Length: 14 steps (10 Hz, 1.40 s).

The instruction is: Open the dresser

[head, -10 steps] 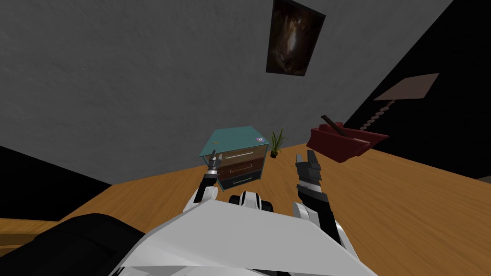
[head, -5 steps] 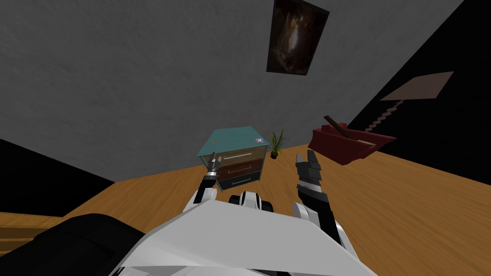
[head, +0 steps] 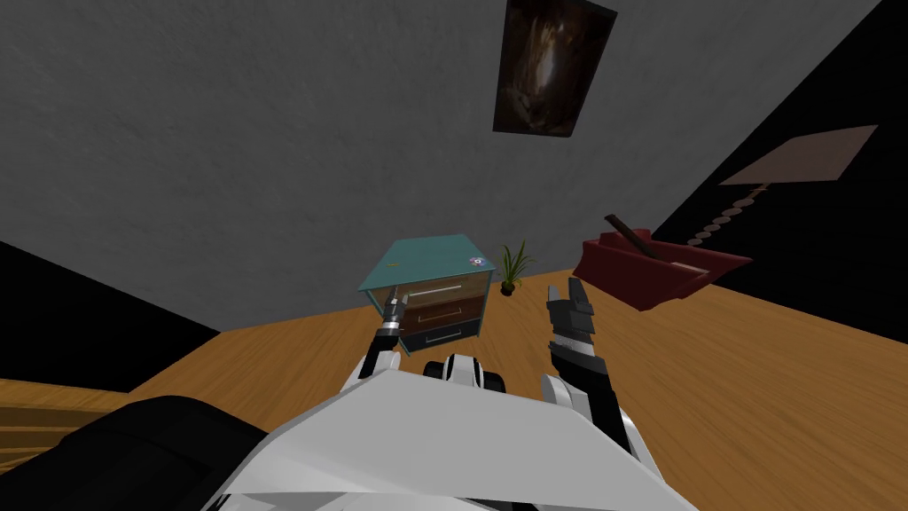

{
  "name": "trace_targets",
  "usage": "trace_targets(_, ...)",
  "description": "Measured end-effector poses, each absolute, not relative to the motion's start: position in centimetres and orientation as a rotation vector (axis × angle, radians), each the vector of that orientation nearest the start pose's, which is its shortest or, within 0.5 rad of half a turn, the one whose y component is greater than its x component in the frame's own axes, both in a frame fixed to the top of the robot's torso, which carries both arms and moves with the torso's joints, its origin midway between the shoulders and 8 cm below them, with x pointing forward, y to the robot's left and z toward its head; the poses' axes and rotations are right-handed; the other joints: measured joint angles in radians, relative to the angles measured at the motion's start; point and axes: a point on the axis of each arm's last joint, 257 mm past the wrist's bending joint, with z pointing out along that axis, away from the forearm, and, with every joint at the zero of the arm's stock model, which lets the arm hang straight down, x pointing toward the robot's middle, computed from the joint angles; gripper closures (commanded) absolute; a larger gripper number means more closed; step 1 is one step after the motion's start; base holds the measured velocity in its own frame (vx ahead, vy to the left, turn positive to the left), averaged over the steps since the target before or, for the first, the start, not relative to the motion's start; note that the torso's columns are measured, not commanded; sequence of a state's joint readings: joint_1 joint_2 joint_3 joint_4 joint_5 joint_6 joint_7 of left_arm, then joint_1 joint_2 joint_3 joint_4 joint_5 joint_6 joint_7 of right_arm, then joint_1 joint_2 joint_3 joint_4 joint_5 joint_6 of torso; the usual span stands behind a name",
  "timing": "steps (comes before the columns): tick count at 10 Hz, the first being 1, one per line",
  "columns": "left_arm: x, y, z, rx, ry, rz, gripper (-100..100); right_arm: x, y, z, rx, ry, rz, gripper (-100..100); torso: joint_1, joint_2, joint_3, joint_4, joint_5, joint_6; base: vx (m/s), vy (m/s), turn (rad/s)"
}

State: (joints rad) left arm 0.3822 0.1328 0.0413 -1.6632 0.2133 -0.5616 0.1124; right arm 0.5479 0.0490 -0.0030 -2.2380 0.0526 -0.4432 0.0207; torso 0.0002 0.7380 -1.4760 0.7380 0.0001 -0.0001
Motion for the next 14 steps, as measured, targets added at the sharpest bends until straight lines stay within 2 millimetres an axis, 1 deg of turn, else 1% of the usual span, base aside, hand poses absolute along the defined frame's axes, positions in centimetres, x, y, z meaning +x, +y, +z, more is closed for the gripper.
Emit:
trace_targets(2, 40.4, 35.0, -22.0, -1.178, 0.785, -1.302, -100, 35.6, -28.9, -2.2, 0.766, 0.704, 1.195, 0, -0.001, 0.000, 0.000, 0.000, 0.000, 0.000, 0.040, -0.076, 0.054)
trace_targets(5, 39.7, 35.8, -24.6, -1.250, 0.755, -1.290, -100, 35.6, -28.9, -2.2, 0.766, 0.704, 1.195, 0, 0.000, 0.000, 0.000, 0.000, 0.000, 0.000, 0.036, -0.075, 0.039)
trace_targets(7, 39.6, 35.3, -26.2, -1.308, 0.719, -1.289, -100, 35.6, -28.9, -2.2, 0.766, 0.704, 1.195, 0, 0.000, 0.000, 0.000, 0.000, 0.000, 0.000, 0.027, -0.050, 0.025)
trace_targets(8, 39.5, 35.3, -26.4, -1.312, 0.716, -1.289, -100, 35.6, -28.9, -2.2, 0.766, 0.704, 1.195, 0, 0.002, 0.001, 0.000, 0.000, 0.000, 0.000, 0.047, 0.013, -0.082)
trace_targets(11, 38.9, 35.7, -25.5, -1.314, 0.702, -1.274, -100, 35.6, -28.9, -2.2, 0.766, 0.704, 1.195, 0, 0.001, -0.001, -0.001, 0.000, 0.000, 0.000, 0.052, 0.030, -0.047)
trace_targets(12, 38.9, 35.7, -25.5, -1.315, 0.702, -1.273, 100, 35.6, -28.9, -2.2, 0.766, 0.704, 1.195, 0, -0.001, 0.001, 0.001, 0.000, 0.000, 0.000, -0.028, -0.017, 0.094)
trace_targets(13, 39.1, 35.6, -25.8, -1.314, 0.707, -1.278, 100, 35.6, -28.9, -2.2, 0.766, 0.704, 1.195, 0, -0.003, 0.004, 0.002, 0.001, -0.001, 0.000, -0.066, -0.023, 0.121)
trace_targets(14, 39.5, 35.5, -25.3, -1.296, 0.701, -1.291, 100, 35.6, -28.9, -2.2, 0.766, 0.704, 1.195, 0, -0.001, 0.001, 0.002, -0.004, 0.004, 0.002, -0.077, -0.038, 0.032)
